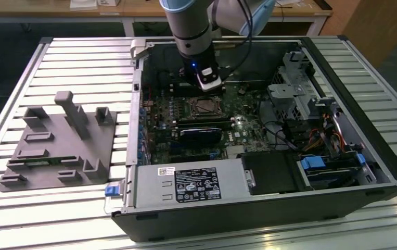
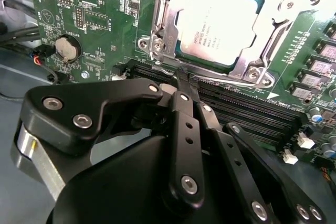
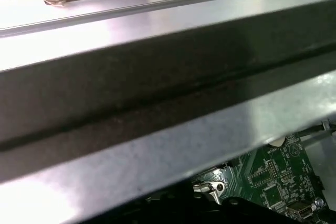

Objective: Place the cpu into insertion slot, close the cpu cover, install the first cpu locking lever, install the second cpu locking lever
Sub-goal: 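Install the first cpu locking lever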

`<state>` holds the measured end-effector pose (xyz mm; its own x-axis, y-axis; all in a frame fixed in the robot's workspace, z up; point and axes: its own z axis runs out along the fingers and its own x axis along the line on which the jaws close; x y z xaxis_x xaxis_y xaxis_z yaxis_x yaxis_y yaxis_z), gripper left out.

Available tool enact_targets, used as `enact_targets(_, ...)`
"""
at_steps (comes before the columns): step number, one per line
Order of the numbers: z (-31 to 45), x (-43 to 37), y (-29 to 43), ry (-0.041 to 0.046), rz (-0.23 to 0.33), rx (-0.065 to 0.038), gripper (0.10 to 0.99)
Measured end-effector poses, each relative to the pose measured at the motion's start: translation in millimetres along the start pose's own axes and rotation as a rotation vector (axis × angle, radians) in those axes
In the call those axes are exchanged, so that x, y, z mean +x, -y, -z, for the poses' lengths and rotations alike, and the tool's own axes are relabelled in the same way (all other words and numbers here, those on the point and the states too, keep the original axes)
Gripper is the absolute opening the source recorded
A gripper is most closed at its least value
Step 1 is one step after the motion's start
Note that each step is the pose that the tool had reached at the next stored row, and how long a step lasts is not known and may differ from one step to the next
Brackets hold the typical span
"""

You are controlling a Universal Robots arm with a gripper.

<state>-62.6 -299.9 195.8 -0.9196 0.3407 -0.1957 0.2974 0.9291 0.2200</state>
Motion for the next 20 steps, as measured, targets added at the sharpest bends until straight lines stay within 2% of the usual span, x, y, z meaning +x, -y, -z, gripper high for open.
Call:
enact_targets(13, -4.0, 0.8, 1.0, 0.0050, -0.023, 0.005, 0.106)
enact_targets(20, -5.8, 1.2, 1.4, 0.0037, -0.029, 0.000, 0.106)
